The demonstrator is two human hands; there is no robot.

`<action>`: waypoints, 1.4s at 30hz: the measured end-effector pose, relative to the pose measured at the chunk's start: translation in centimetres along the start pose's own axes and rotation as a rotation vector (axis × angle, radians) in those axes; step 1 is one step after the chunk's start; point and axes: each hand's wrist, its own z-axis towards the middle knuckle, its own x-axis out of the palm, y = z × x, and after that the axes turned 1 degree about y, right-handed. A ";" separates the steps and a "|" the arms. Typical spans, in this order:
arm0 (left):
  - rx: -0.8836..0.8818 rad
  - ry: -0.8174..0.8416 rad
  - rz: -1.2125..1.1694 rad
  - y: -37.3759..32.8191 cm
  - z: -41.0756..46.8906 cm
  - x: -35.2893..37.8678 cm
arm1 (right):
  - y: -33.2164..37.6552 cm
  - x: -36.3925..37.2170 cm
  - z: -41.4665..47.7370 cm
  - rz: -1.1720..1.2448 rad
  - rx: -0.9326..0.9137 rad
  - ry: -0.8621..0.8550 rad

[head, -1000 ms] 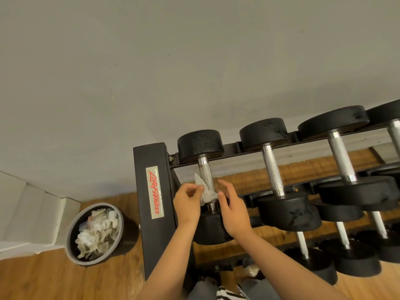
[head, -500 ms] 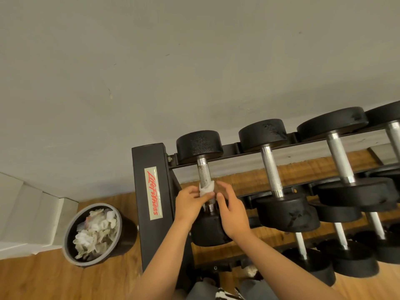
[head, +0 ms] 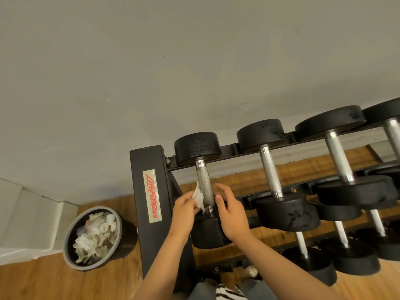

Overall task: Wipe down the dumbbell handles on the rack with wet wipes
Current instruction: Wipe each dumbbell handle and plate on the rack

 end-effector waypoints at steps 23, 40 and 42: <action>0.174 -0.090 0.258 -1.3 -0.1 1.9 | -0.2 0.1 0.0 0.002 -0.016 -0.008; 0.327 -0.288 0.160 -0.5 1.6 2.3 | 0.0 -0.1 -0.2 0.019 -0.019 -0.028; 0.331 -0.315 0.116 -1.4 2.7 2.5 | 0.0 0.0 -0.1 0.021 -0.018 -0.033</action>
